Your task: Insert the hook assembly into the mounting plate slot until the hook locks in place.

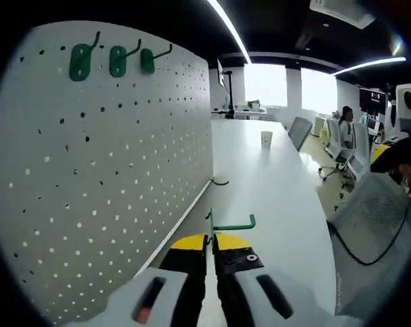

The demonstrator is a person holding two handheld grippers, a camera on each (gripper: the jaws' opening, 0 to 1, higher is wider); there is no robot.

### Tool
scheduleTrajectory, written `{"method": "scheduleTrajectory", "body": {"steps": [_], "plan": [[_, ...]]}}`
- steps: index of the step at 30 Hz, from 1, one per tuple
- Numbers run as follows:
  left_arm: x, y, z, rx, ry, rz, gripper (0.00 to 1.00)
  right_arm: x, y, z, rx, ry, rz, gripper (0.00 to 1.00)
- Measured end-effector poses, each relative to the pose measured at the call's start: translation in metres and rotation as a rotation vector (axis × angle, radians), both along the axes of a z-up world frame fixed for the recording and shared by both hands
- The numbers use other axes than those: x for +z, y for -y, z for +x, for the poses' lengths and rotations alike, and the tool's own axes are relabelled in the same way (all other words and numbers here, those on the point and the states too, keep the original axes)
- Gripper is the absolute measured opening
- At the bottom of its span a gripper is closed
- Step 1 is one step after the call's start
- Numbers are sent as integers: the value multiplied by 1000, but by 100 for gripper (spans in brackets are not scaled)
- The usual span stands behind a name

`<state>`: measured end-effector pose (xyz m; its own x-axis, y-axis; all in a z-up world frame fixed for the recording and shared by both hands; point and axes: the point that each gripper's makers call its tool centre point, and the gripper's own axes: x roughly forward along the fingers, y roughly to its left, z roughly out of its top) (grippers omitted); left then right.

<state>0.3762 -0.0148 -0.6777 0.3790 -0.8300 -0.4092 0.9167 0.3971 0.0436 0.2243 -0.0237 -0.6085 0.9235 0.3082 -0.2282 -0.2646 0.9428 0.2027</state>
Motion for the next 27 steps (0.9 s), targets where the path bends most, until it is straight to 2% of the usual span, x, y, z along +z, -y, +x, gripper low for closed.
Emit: {"method": "scheduleTrajectory", "body": {"steps": [8, 27], "plan": [[32, -10, -19, 2, 36, -53, 4, 15, -7, -6, 23, 35, -15, 35], [101, -46, -35, 109, 100, -208, 3, 46, -3, 2, 58, 109, -28, 35]]}}
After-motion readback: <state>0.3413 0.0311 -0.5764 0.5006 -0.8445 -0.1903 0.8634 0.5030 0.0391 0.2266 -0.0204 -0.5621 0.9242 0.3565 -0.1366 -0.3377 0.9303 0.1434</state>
